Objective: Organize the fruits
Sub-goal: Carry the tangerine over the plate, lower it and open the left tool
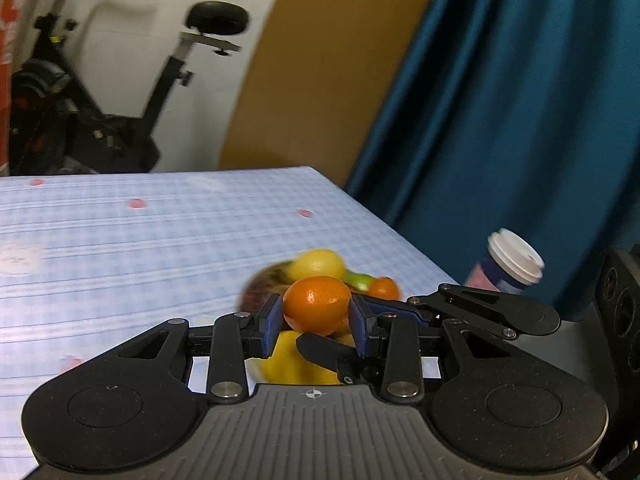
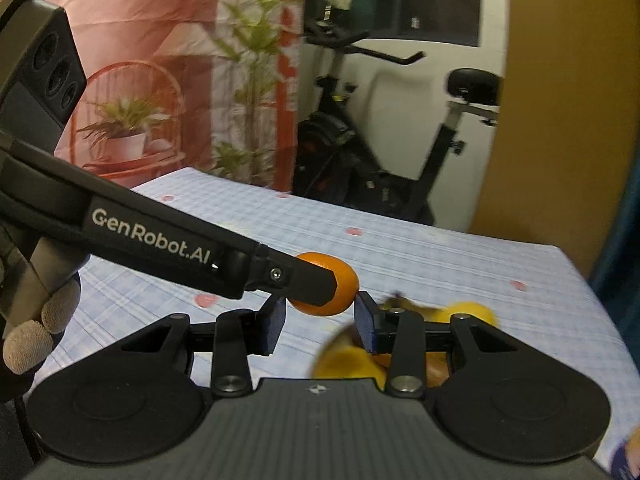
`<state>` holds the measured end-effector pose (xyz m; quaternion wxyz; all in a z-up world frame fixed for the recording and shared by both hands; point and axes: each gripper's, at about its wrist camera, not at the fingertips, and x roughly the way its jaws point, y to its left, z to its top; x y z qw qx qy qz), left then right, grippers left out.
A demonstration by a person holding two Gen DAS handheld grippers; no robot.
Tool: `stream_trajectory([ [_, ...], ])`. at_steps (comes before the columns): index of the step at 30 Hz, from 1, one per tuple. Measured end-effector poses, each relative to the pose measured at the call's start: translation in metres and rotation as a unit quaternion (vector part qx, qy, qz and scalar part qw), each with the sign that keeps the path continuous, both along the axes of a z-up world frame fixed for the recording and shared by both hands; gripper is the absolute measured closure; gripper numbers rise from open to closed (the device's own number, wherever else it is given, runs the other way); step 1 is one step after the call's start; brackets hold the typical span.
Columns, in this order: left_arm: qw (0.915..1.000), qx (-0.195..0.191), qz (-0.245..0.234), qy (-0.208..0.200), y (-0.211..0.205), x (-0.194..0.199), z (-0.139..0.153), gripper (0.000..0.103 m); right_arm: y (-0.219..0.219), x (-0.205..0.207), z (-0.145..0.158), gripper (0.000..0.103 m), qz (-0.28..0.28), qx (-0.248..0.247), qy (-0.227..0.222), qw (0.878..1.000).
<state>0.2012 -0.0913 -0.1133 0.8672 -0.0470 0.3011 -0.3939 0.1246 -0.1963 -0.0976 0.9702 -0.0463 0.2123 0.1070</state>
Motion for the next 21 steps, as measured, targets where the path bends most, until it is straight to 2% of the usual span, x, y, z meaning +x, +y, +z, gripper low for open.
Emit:
stream_trajectory([
  [8,0.9992,0.029,-0.028,0.004,-0.037,-0.007,-0.01,0.065,-0.035,-0.025,-0.006,0.062,-0.04,0.018,0.01,0.999],
  [21,0.9984,0.043,-0.037,0.003,-0.063,0.016,-0.005,0.065,-0.059,-0.01,-0.007,0.062,-0.06,0.025,0.005,0.998],
])
